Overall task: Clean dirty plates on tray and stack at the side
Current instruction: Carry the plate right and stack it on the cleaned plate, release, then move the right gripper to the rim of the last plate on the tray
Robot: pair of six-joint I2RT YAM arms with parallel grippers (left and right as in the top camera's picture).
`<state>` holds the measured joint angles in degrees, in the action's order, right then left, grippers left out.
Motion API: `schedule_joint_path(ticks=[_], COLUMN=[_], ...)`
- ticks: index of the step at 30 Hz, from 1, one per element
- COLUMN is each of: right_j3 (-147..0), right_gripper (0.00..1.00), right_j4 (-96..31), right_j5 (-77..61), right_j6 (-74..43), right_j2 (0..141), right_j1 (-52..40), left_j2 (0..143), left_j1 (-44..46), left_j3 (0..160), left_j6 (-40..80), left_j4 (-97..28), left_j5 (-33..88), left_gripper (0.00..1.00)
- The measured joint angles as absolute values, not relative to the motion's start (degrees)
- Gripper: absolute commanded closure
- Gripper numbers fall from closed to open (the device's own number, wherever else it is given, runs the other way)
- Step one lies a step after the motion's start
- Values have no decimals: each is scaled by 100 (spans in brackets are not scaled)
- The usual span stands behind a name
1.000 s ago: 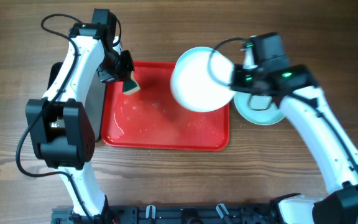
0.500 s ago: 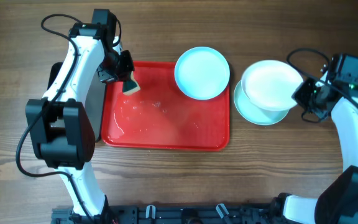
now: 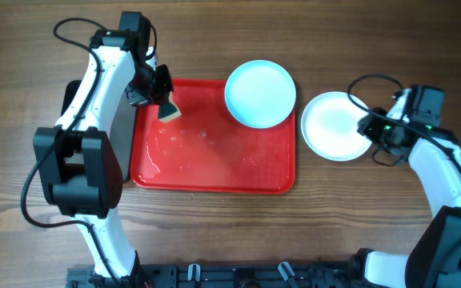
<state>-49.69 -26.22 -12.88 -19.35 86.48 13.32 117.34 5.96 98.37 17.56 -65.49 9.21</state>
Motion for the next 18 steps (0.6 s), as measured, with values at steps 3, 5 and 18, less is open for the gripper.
schedule_joint_path(ticks=[3,5,18], right_j3=[-5387,-5688,-5861], right_gripper=[49,50,73], right_j4=[-2720,-2615,-2047], right_j5=[-1400,-1411,-840], right_j6=[-1918,-1992,-3975], right_j2=[8678,8678,9791], right_j1=[779,285,-1498], left_j2=[11734,11734,11734], left_j1=[596,596,596], left_j3=[9837,9837,9837], left_j6=[1756,1756,1756], left_j4=[-6549,-6549,-6549], left_j5=[921,921,921], left_gripper=[96,96,96])
